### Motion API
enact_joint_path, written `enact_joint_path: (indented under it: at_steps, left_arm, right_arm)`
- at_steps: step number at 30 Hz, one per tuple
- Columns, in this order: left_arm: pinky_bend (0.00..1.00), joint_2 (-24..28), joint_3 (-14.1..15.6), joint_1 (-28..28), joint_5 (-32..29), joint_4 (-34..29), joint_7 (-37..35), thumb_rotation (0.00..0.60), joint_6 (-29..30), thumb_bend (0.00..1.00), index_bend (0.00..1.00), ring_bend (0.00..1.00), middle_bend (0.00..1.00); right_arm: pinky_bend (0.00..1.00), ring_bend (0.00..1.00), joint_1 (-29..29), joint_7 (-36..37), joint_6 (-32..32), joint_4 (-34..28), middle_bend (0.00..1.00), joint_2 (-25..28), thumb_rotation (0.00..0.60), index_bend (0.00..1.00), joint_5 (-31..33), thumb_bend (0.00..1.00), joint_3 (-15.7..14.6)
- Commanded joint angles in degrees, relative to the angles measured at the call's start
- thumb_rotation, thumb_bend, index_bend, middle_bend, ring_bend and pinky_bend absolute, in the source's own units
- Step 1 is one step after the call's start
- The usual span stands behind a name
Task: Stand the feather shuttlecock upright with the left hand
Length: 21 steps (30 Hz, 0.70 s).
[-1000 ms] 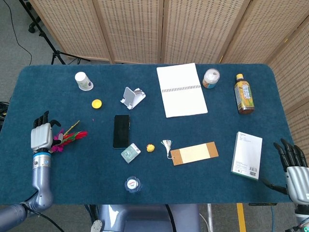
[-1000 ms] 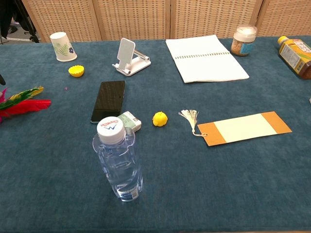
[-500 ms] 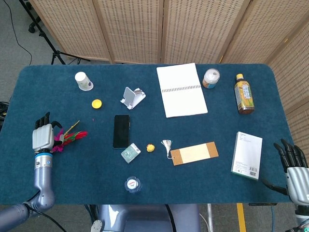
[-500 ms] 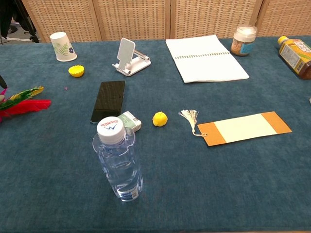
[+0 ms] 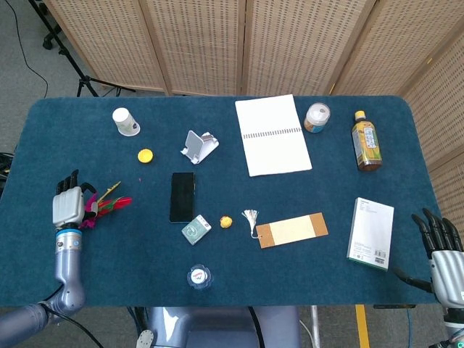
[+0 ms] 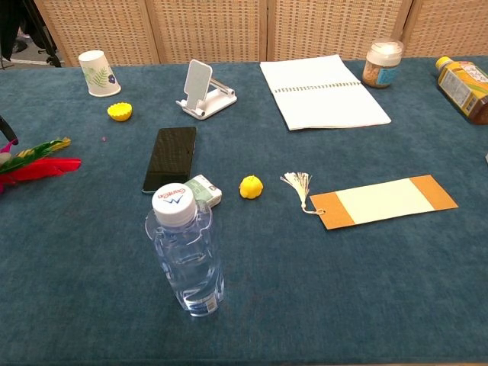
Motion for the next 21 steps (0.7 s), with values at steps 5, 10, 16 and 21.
enact_joint_path:
  at_steps: [5, 10, 16, 21]
  left_arm:
    - [0.0, 0.06, 0.12, 0.08, 0.25, -0.44, -0.15, 0.6, 0.37, 0.46, 0.5, 0.0, 0.0]
    - [0.0, 0.08, 0.13, 0.17, 0.16, -0.56, -0.38, 0.6, 0.4, 0.48, 0.52, 0.0, 0.0]
    - [0.0, 0.14, 0.12, 0.24, 0.47, -0.69, -0.81, 0.6, 0.58, 0.48, 0.52, 0.0, 0.0]
    - [0.0, 0.4, 0.11, 0.37, 0.79, -1.35, -1.07, 0.6, 0.94, 0.48, 0.53, 0.0, 0.0]
  right_arm:
    - [0.0, 0.0, -0.03, -0.02, 0.1, -0.03, 0.0, 0.02, 0.6, 0.0, -0.07, 0.0, -0.02]
    - [0.0, 0.0, -0.1, -0.09, 0.29, -0.1, 0.0, 0.03, 0.6, 0.0, -0.28, 0.0, -0.1]
    - [0.0, 0.0, -0.13, -0.13, 0.39, -0.16, 0.0, 0.03, 0.6, 0.0, -0.38, 0.0, -0.13]
    - [0.0, 0.0, -0.15, -0.2, 0.46, -0.19, 0.0, 0.03, 0.6, 0.0, -0.5, 0.0, -0.19]
